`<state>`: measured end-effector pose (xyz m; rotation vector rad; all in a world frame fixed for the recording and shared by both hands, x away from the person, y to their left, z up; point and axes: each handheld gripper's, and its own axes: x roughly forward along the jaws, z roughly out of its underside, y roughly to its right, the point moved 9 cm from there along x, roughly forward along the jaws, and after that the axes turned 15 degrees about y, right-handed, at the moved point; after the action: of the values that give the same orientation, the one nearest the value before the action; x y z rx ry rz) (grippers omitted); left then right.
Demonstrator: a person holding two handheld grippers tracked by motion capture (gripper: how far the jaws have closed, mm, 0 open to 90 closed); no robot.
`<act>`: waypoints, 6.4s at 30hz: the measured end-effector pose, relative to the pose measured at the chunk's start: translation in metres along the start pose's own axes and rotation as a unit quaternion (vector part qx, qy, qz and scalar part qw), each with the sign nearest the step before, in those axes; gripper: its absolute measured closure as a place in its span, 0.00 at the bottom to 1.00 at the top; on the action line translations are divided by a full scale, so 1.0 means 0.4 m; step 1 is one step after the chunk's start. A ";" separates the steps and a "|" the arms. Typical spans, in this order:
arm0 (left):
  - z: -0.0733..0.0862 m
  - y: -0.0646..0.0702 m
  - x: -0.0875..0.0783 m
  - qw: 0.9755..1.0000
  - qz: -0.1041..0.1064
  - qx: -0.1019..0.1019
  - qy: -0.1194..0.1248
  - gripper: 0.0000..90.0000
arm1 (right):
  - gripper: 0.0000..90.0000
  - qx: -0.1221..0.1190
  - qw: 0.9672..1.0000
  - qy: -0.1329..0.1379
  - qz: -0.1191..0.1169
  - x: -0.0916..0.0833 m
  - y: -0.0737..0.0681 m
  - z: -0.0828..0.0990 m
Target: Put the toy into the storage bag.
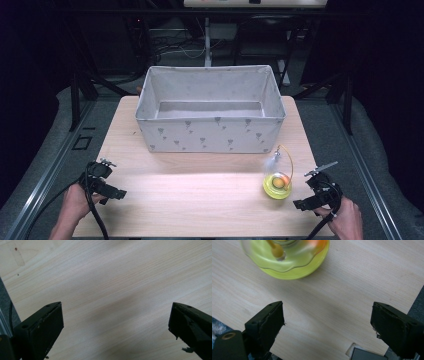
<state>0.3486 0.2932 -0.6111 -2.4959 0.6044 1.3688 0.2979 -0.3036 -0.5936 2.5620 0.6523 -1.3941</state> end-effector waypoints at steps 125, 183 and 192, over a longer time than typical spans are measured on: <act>0.015 -0.009 -0.002 1.000 0.000 -0.007 -0.007 0.00 | 0.98 -0.159 0.985 0.039 -0.044 -0.127 -0.130 -0.410; 0.022 -0.003 0.004 1.000 0.009 0.001 -0.018 0.00 | 0.98 -0.161 0.983 0.025 -0.083 -0.217 -0.148 -0.554; 0.021 -0.001 0.005 1.000 0.009 0.000 -0.018 0.00 | 0.98 -0.162 0.982 0.030 -0.088 -0.253 -0.158 -0.588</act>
<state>0.3434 0.2965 -0.6173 -2.4648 0.6199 1.4173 0.4011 -0.1994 -0.3745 2.3410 1.0440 -1.1467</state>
